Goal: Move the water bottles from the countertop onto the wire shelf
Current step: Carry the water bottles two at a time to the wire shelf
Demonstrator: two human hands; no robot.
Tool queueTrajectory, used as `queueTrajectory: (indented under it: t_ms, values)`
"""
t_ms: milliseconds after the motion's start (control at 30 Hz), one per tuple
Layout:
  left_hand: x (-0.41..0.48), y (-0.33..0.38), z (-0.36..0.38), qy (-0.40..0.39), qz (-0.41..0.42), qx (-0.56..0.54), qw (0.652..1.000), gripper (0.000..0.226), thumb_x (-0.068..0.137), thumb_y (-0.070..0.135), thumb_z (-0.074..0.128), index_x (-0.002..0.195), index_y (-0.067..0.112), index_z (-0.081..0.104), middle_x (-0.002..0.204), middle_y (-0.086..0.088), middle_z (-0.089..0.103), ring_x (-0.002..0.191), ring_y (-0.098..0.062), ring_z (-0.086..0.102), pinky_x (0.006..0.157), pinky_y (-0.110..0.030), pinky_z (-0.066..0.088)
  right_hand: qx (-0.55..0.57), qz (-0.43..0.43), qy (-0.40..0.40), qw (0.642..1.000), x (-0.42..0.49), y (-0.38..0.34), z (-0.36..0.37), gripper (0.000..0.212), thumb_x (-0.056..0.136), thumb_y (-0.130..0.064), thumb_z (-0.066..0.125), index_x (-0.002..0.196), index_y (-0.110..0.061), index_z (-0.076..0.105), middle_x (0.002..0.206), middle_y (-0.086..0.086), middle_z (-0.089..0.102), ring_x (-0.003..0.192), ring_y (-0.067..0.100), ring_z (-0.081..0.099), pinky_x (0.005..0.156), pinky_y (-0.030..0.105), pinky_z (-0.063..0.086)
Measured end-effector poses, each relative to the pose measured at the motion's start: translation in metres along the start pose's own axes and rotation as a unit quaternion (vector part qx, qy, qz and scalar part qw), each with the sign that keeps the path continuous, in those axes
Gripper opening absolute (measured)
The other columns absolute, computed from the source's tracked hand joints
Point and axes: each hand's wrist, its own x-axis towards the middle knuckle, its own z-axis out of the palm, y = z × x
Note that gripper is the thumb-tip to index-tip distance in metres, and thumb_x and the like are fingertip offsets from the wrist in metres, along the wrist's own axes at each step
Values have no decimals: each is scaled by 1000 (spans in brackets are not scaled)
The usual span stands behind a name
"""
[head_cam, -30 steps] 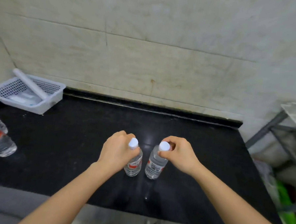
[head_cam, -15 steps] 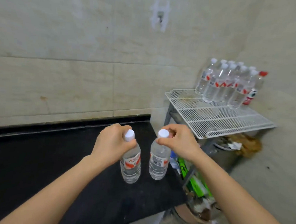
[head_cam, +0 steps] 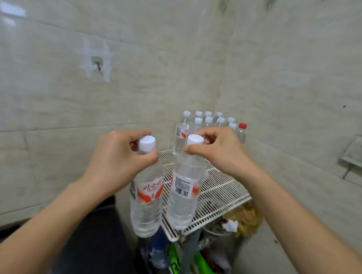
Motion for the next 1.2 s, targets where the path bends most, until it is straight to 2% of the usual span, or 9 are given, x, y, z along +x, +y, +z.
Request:
queueTrajectory:
  t_ms: [67, 233, 367, 467, 600, 800, 867, 1000, 1200]
  values:
    - [26, 7, 22, -25, 19, -19, 999, 10, 64, 33, 71, 69, 31, 63, 68, 6, 59, 60, -7, 51, 61, -30, 48, -6, 0, 9, 1000, 20, 13, -17, 17, 64, -24, 83, 70, -13, 72, 44, -13, 36, 44, 2, 31, 40, 12, 23]
    - [74, 15, 78, -62, 44, -23, 997, 21, 67, 27, 71, 68, 39, 53, 67, 10, 51, 61, -6, 45, 62, -37, 53, -28, 16, 29, 999, 64, 54, -45, 22, 62, -25, 84, 73, -10, 72, 41, -12, 32, 41, 3, 29, 40, 15, 21]
    - [98, 15, 124, -102, 13, -20, 995, 14, 73, 21, 69, 67, 26, 58, 65, -5, 61, 63, -10, 48, 71, -44, 55, -45, 41, 33, 998, 92, 96, -56, 20, 61, -26, 84, 75, -16, 74, 37, -15, 40, 37, 0, 38, 38, 9, 27]
    - [111, 16, 159, -129, 12, -8, 992, 8, 79, 20, 66, 83, 15, 70, 71, -16, 68, 61, -20, 58, 69, -45, 52, -54, 48, 19, 997, 111, 126, -63, 22, 60, -25, 86, 75, -15, 74, 35, -17, 41, 36, -3, 40, 36, 8, 27]
    - [124, 20, 202, -130, -1, 23, 991, 25, 82, 22, 66, 107, 18, 70, 74, -12, 71, 72, -23, 66, 63, -32, 52, -63, 54, -16, 996, 136, 161, -75, 22, 63, -27, 84, 79, -16, 74, 34, -19, 45, 36, -5, 44, 37, 9, 29]
    - [148, 18, 249, -100, -27, 58, 993, 11, 80, 22, 67, 91, 19, 71, 75, -5, 72, 71, -18, 66, 60, -26, 50, -118, 23, -39, 992, 173, 196, -83, 32, 62, -34, 78, 60, -6, 61, 46, -3, 43, 40, 12, 37, 45, 26, 31]
    - [155, 15, 261, -94, -38, 63, 993, 12, 79, 22, 68, 90, 20, 71, 71, -2, 71, 65, -13, 63, 53, -18, 44, -143, 16, -42, 989, 184, 204, -82, 36, 62, -33, 78, 50, -12, 50, 43, -3, 39, 40, 13, 36, 44, 26, 29]
    - [167, 11, 280, -80, -64, 68, 992, 17, 77, 17, 69, 93, 14, 71, 64, 7, 63, 59, -5, 56, 53, -22, 42, -164, 32, -39, 985, 200, 216, -78, 40, 63, -31, 77, 50, -17, 42, 44, -4, 40, 43, 14, 41, 42, 25, 28]
    - [177, 7, 290, -64, -81, 87, 991, 22, 78, 16, 69, 99, 8, 70, 75, 0, 67, 77, -24, 66, 60, -16, 44, -190, 39, -31, 980, 219, 223, -76, 39, 67, -32, 75, 53, -16, 42, 51, -1, 45, 53, 21, 51, 44, 26, 28]
